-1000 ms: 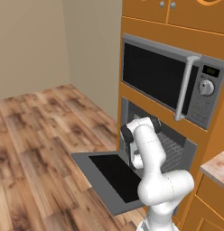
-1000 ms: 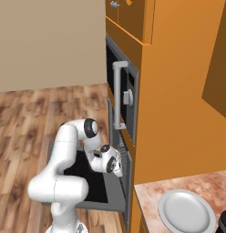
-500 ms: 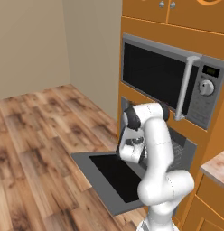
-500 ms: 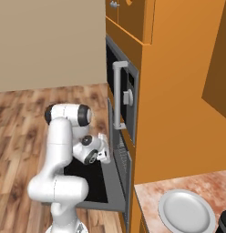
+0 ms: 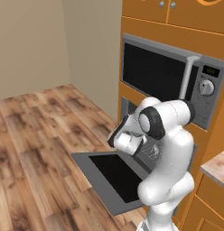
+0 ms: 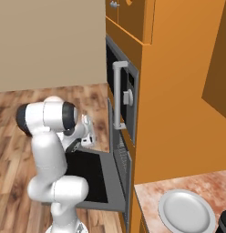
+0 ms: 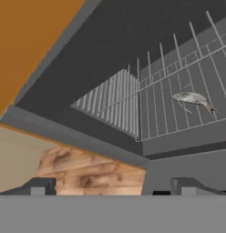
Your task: Place the fish on the bottom rack of the oven, and slide the tray back inside. Close the oven door.
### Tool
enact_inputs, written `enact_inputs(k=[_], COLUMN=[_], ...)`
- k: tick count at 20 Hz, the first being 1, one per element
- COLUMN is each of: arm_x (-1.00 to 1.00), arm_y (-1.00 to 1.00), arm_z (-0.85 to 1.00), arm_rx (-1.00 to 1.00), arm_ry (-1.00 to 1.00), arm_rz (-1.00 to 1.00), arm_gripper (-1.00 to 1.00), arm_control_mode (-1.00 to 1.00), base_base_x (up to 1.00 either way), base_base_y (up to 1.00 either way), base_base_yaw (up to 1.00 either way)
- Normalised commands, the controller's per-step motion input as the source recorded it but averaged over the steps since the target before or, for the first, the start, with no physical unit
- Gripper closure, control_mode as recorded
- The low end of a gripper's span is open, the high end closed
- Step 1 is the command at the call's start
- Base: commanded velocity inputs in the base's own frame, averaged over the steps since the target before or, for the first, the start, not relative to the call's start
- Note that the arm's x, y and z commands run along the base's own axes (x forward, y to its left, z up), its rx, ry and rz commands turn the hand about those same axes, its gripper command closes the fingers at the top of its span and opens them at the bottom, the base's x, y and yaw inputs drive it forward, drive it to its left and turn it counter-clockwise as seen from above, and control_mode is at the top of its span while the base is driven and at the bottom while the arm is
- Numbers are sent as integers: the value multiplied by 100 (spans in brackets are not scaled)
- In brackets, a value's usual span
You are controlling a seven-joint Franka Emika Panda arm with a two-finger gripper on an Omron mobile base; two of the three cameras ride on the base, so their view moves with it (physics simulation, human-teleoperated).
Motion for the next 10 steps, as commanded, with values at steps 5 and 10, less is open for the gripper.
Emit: enact_inputs(k=[5,10], arm_x=[-100,-100], arm_y=[64,71], arm_z=[63,38], arm_rx=[-8,-9], arm_ry=[-36,-24], arm_rz=[2,0], arm_gripper=[-100,-100], arm_control_mode=[-100,-100], base_base_x=[0,0], base_base_y=[0,0], base_base_yaw=[0,0])
